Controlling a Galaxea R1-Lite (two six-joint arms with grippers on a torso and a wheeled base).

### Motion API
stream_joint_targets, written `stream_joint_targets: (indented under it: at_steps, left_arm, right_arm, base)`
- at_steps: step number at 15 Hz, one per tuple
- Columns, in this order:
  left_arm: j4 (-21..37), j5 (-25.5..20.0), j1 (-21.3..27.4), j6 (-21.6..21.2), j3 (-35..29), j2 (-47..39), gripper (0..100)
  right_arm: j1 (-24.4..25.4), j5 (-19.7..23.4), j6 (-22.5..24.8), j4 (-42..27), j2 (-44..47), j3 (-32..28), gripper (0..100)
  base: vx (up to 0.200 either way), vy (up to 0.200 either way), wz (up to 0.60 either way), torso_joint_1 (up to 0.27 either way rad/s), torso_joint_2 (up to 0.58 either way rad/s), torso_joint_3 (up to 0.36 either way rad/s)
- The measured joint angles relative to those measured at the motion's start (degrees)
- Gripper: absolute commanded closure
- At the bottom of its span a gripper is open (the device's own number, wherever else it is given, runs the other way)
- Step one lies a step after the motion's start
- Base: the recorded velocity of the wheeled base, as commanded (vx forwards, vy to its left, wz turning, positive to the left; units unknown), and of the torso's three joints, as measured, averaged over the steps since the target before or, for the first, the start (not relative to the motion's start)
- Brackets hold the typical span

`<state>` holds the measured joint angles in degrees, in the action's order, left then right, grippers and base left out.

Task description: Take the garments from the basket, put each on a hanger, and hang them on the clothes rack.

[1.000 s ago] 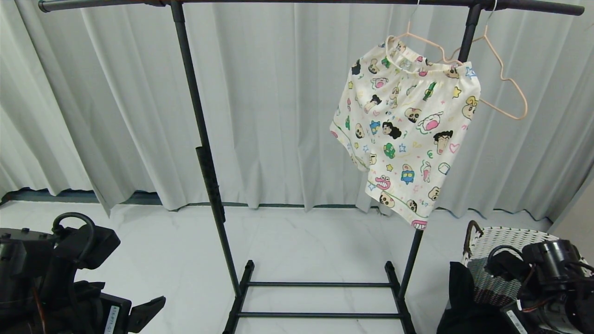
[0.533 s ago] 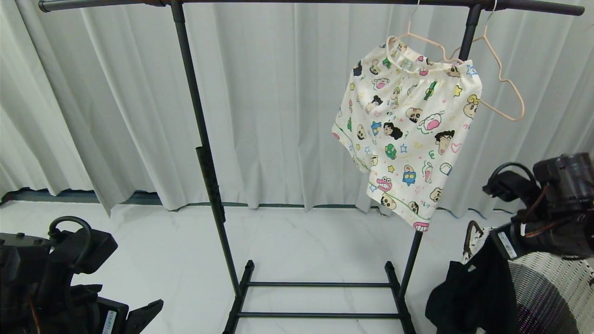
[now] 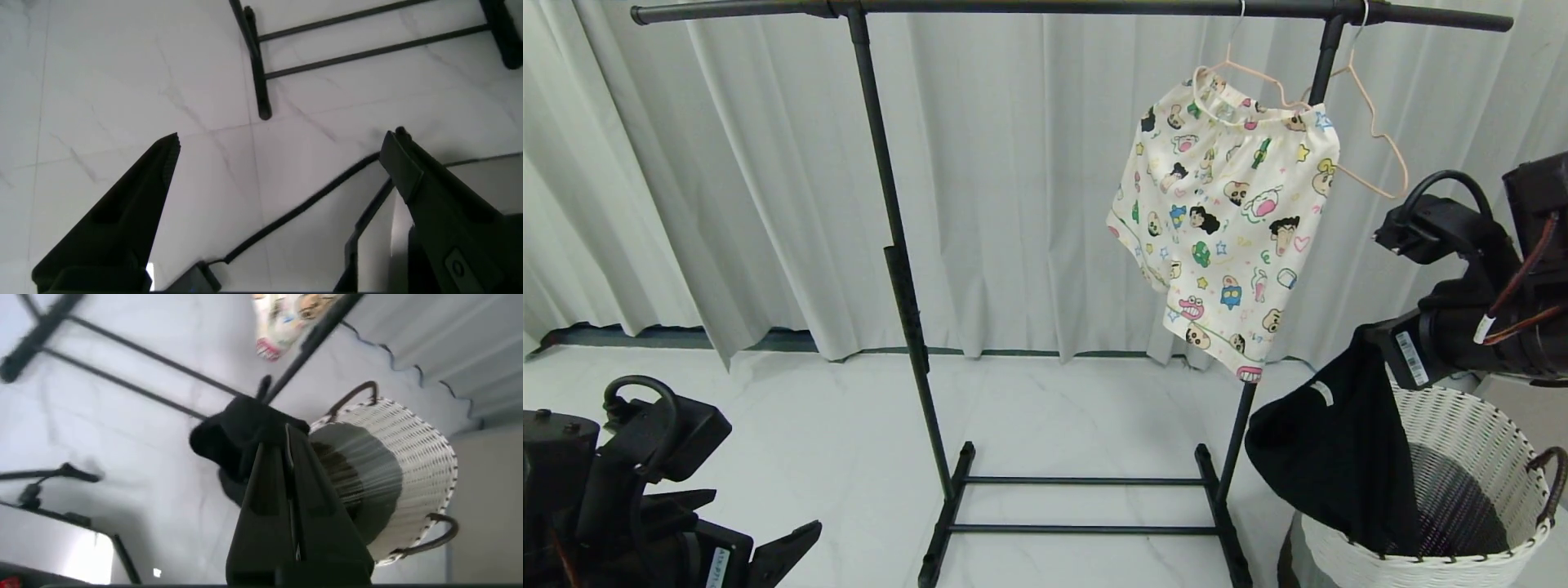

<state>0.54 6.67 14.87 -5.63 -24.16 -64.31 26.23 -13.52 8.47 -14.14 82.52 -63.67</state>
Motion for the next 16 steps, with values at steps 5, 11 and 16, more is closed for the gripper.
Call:
stream_joint_targets:
  at_steps: [5,11,16]
  left_arm:
    - [-1.19,-0.29,4.19,0.44,0.40,0.41,0]
    - [-8.33,-0.99,21.86,8.03,-0.17,-0.39,0]
    - [-21.72,-3.56,35.51,14.52,-9.18,-15.15,0]
  right_arm:
    - [5.55,-0.05,-2.34,-0.20,-0.83,-0.33,100]
    - [14.69,-0.02,-7.81,-0.11,-0.66,-3.00,100]
    - [19.96,0.04,-9.12,-0.09,-1.12,-5.56,100]
  base:
    - [-0.160,0.000,0.00,0.003,0.00,0.004]
    - [0.000,0.000,0.00,0.000,0.00,0.000]
    - [0.000,0.000,0.00,0.000,0.00,0.000]
